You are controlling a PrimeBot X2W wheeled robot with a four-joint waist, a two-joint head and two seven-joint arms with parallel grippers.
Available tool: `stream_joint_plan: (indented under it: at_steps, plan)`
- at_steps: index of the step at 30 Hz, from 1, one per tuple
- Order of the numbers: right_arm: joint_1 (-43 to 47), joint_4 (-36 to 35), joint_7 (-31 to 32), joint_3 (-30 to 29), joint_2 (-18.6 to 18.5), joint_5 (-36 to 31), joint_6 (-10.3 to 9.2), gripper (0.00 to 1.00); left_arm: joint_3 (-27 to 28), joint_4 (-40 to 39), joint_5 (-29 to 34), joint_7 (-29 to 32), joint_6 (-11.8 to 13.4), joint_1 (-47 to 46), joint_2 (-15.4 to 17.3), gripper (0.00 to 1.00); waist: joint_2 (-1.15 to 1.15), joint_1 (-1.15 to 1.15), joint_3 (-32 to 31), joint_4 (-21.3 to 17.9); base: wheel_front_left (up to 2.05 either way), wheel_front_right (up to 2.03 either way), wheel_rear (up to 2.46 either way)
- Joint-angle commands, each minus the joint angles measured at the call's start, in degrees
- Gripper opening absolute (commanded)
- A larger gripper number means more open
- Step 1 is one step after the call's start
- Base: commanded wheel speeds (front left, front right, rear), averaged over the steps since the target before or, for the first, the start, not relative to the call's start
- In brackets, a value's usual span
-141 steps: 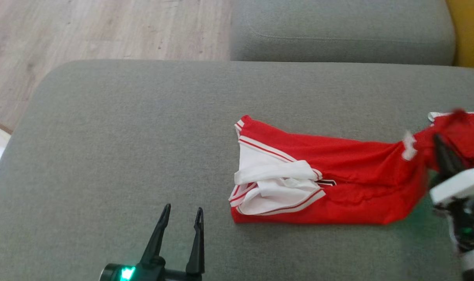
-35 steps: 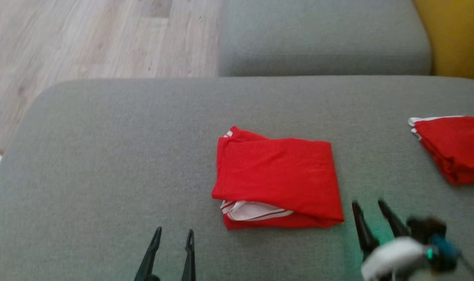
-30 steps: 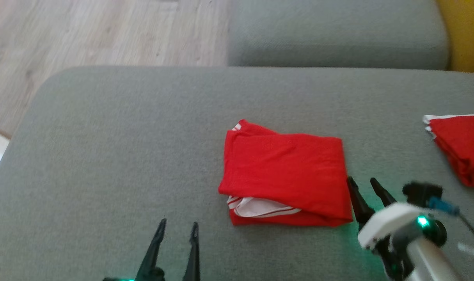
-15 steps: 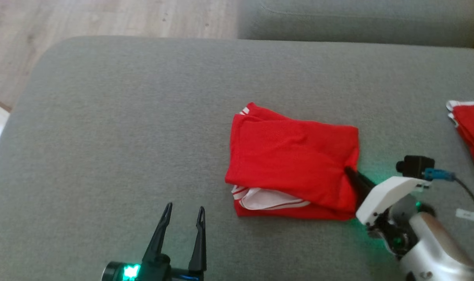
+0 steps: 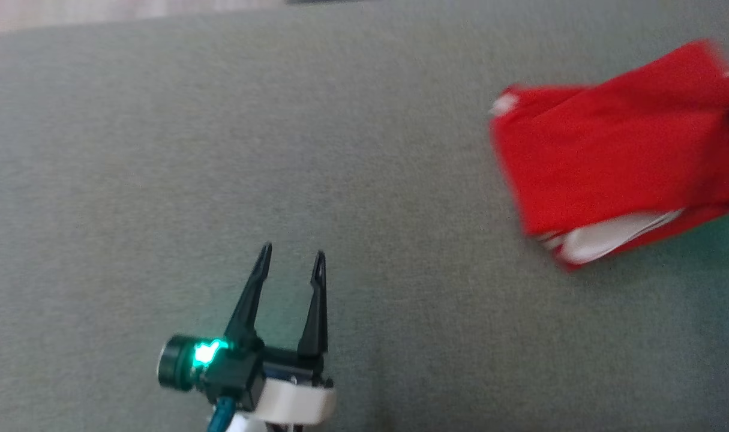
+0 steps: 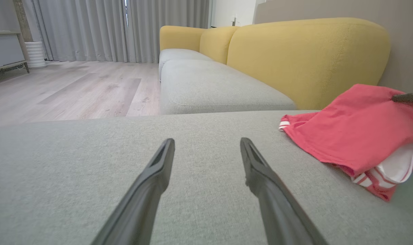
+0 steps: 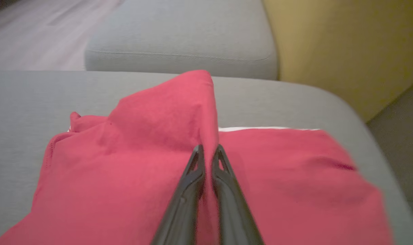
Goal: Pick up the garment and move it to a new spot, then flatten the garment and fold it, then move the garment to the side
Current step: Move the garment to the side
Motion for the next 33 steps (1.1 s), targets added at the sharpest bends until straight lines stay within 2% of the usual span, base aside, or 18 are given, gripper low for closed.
stream_joint_plan:
  at_steps: [1, 7, 8, 9, 12, 16, 25, 30, 33]
  plan:
    - [-2.05, -2.68, 0.96, -1.37, -5.86, -0.52, -0.04, 0.00, 0.89, -2.55, -0.33, -0.52, -0.34, -2.90, -0.39, 1.00, 0.00, -0.01, 3.44, -2.41, 0.00, 0.00, 0.00]
    - [-3.51, -3.32, 2.90, -5.28, -15.34, -1.21, -0.04, 0.00, 0.40, -3.07, -1.14, -0.52, -0.30, -6.03, -0.39, 1.00, 0.00, -0.01, 5.55, -2.85, 0.00, 0.00, 0.00]
    - [-3.40, -2.95, 2.51, -5.84, -16.28, -2.19, -0.04, 0.34, 0.46, -3.06, -1.27, -0.52, -0.19, -6.41, -0.39, 1.00, 0.00, -0.01, 5.49, -2.70, 0.00, 0.00, 0.00]
    - [-3.22, -2.60, 2.01, -6.35, -16.68, -3.15, -0.04, 1.00, 0.52, -2.99, -1.46, -0.52, -0.11, -6.65, -0.39, 1.00, 0.00, -0.01, 5.20, -2.53, 0.00, 0.00, 0.00]
    - [-2.56, -2.44, 1.01, -7.03, -15.79, -4.54, -0.04, 1.00, 0.79, -2.73, -1.69, -0.52, 0.10, -6.67, -0.39, 1.00, 0.00, -0.01, 4.13, -2.26, 0.00, 0.00, 0.00]
    - [0.67, -3.52, -2.18, -6.17, -10.37, -8.75, -0.04, 1.00, 1.68, -1.99, -1.45, -0.52, 0.80, -5.35, -0.39, 1.00, 0.00, -0.01, 0.68, -1.75, 0.00, 0.00, 0.00]
    - [13.77, -3.79, -14.46, -1.77, 8.94, -15.69, -0.04, 1.00, 4.23, 0.52, -0.83, -0.52, -0.10, 0.37, -0.39, 1.00, 0.00, -0.01, -10.07, 0.45, 0.00, 0.00, 0.00]
    - [21.75, -2.16, -24.42, -3.39, 19.63, -19.83, -0.04, 1.00, 6.98, 1.79, -0.58, -0.52, -1.12, 4.11, -0.34, 1.00, 0.00, -0.01, -15.11, 1.64, 0.00, 0.00, 0.00]
    - [25.48, -3.47, -26.51, -6.14, 25.13, -23.14, -0.04, 1.00, 8.60, 1.20, -0.04, -0.52, -1.74, 5.50, -0.34, 1.00, 0.00, -0.01, -16.82, 1.72, 0.00, 0.00, 0.00]
